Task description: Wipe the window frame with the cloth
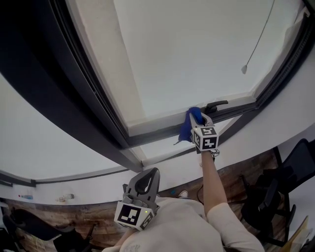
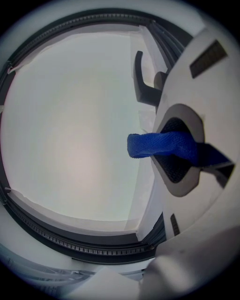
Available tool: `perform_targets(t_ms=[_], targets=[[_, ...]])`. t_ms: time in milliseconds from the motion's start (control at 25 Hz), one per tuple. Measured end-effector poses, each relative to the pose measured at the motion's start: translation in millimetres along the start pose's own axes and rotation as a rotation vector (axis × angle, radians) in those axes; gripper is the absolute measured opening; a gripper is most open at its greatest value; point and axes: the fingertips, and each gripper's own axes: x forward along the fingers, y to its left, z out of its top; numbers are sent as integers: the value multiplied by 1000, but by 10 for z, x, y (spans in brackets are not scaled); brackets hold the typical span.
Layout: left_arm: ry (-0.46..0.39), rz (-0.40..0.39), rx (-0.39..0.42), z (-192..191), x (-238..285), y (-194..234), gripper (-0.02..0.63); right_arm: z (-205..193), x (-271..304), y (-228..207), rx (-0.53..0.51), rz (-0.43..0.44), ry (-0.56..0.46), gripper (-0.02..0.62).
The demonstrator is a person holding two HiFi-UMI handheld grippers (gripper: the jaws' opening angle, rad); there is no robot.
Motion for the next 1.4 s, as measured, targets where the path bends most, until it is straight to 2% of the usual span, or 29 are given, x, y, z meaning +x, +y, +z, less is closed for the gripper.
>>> perform_targets(t_ms=[240,400,520,760,880,1120,1400], targets=[[-3,11,-2,6,-75,54,9,-11,-28,-55,7,-35,5,61],[6,16,-7,-6,-166,127,9,33,-173,177,-20,-48,-7,61],[11,18,-5,6,-225,201,9,106,-332,679,-23,24,-57,61],[18,10,-2,-2,-357,304,9,289,-401,2043,-59,311,-125,61],[18,27,-2,5,-475,395,9,330,-379,2538,-81,405,-129,61],[19,42,-5,-15,-626,551,9,142,-260,2973,-105,454,-75,61],[8,48,-9,17,-697,637,9,-115,-128,3050,-134,455,-1,61]])
